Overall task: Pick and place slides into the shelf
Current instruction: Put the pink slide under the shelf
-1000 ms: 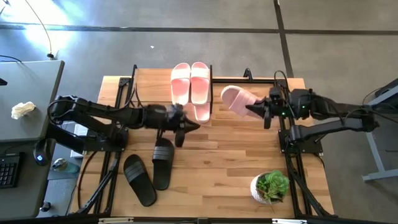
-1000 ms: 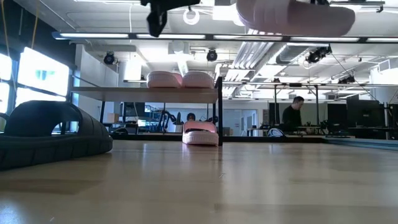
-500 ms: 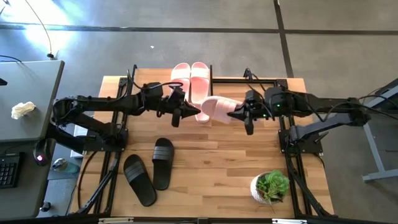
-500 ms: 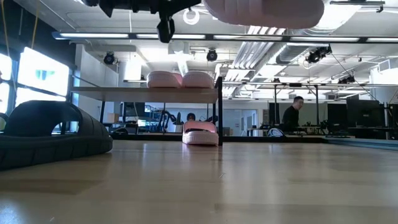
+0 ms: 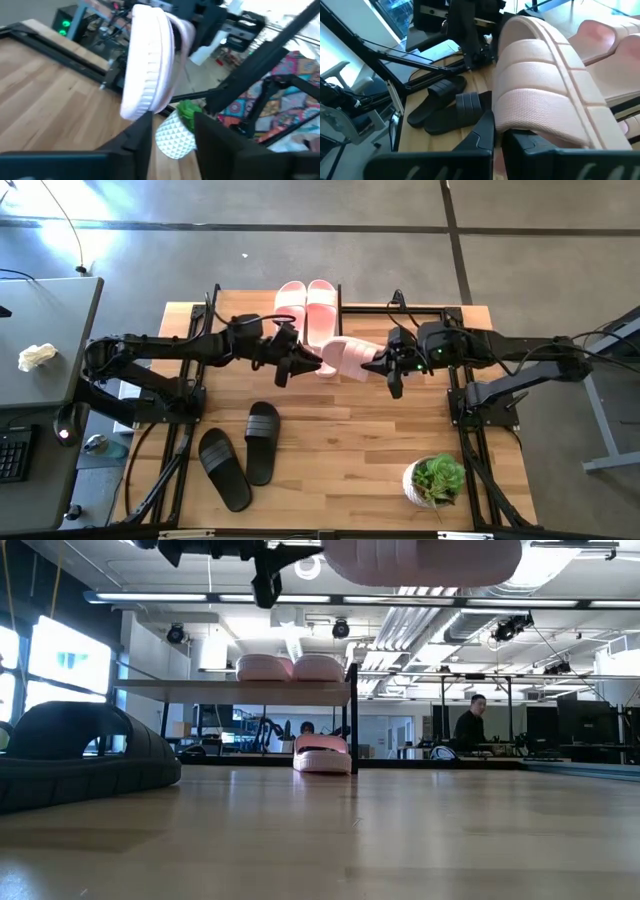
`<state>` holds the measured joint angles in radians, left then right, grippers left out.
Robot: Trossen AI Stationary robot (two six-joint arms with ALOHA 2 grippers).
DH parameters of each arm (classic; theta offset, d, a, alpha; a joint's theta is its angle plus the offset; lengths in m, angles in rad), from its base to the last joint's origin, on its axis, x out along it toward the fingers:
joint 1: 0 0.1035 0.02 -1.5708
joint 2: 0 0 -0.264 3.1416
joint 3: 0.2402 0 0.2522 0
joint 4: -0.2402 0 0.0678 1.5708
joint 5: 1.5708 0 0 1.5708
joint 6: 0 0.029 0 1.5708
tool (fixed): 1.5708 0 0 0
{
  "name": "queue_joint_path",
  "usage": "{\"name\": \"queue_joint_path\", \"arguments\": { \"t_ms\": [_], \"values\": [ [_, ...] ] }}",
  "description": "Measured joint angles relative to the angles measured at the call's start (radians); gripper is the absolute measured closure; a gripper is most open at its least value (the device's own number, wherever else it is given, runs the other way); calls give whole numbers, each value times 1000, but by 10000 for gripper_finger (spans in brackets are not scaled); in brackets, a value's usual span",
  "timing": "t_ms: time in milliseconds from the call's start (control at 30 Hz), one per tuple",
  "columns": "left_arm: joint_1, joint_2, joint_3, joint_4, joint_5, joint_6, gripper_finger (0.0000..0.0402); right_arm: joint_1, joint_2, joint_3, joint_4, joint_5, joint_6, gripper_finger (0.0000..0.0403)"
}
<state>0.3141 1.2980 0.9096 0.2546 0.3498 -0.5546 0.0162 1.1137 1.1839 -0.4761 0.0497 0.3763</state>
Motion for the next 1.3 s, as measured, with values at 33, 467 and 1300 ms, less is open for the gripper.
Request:
{"name": "queue_joint_path", "arguments": {
  "t_ms": [33, 467, 1300],
  "values": [
    [0, 0, 0, -9, -13, 0, 259, 0, 0, 0, 2, 1, 2, 403],
    [0, 0, 0, -7, -138, 0, 184, 0, 1, 0, 10, -1, 38, 403],
    [0, 9, 0, 1, -140, -35, 285, -5, 60, -1, 100, -43, 31, 403]
  ]
}}
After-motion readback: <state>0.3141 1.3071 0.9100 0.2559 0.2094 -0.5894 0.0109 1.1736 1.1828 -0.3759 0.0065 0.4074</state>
